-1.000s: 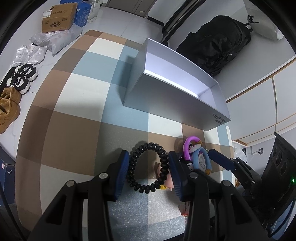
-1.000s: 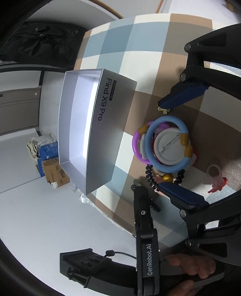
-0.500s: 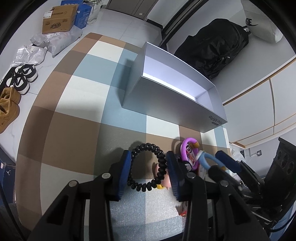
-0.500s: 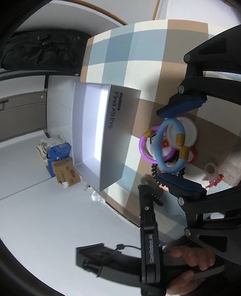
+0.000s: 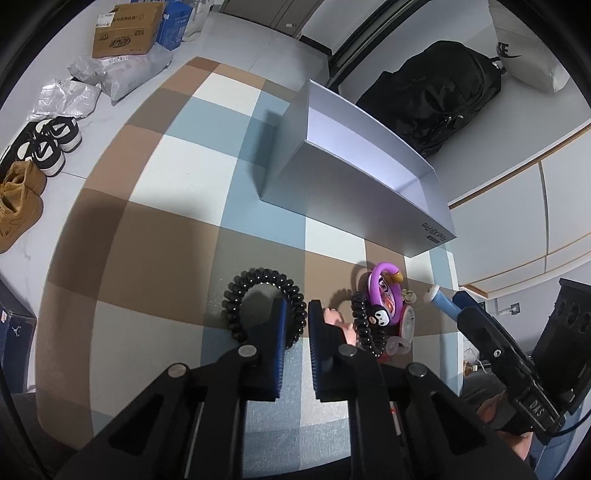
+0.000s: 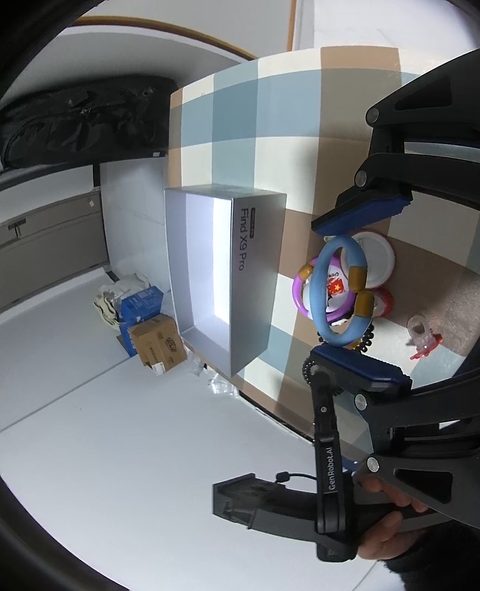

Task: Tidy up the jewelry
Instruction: 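Close the right tool on the blue bangle while the left tool closes on the black bracelet, then lift both held pieces and carry them over the white box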

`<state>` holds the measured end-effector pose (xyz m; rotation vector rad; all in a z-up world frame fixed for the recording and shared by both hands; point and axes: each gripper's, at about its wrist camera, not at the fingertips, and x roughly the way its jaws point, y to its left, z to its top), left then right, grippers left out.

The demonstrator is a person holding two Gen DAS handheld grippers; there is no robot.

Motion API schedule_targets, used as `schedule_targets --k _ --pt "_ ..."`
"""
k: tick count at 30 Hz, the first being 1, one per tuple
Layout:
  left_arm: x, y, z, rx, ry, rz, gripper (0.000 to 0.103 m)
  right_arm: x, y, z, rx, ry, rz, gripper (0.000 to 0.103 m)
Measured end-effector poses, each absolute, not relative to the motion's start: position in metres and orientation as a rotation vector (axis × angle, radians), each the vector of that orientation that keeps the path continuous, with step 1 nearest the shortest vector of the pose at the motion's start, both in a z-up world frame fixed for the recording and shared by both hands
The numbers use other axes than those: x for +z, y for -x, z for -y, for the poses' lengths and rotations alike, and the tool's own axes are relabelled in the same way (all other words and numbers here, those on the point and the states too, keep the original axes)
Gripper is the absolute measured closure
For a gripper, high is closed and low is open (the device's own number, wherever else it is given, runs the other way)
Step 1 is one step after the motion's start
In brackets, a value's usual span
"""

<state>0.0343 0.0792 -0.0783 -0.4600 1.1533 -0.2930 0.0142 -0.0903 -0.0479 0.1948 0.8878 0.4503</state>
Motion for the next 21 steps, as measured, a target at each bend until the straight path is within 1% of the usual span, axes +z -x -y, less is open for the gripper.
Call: schedule_targets --k 2,4,5,6,7,8,14,15,18,21 --pt "-0.071 -0.03 -0.081 -0.245 0.401 -1.125 0.095 -0.047 -0.014 0.092 0.449 -0.205 -0.887 0.042" --pt "-0.066 -0.027 -0.078 -0.193 0.306 -1.105 0.086 -0.047 -0.014 0.093 0.449 -0.211 -0.886 0.042" --pt "-0.065 -0.026 -0.076 -0.171 0.267 -1.097 0.068 -0.047 -0.014 0.094 0.45 -0.212 -0.885 0.042" --pt "-0.066 -0.026 -0.074 -0.165 0.241 -1.097 0.046 -0.047 -0.014 0.093 0.452 -0.215 -0.884 0.042" --pt "-0.067 -0.025 -0.071 -0.17 0.213 -1.095 0.039 -0.047 -0.014 0.093 0.454 -0.216 -0.883 0.042" --pt "-0.068 -0.025 -0.067 -0.171 0.187 -1.088 0.034 -0.047 -0.014 0.093 0.456 -0.219 -0.882 0.042" --pt "-0.088 -0.029 -0.044 -0.141 -0.045 -1.107 0.034 -0.044 -0.013 0.094 0.467 -0.224 -0.873 0.042" --pt "-0.092 -0.03 -0.041 -0.133 -0.078 -1.108 0.033 -0.043 -0.012 0.095 0.468 -0.225 -0.87 0.042" --pt "-0.092 -0.028 -0.045 -0.128 -0.096 -1.069 0.033 -0.041 -0.012 0.097 0.467 -0.23 -0.863 0.042" --pt "-0.094 -0.032 -0.054 -0.133 -0.054 -1.083 0.034 -0.039 -0.011 0.099 0.469 -0.239 -0.854 0.042"
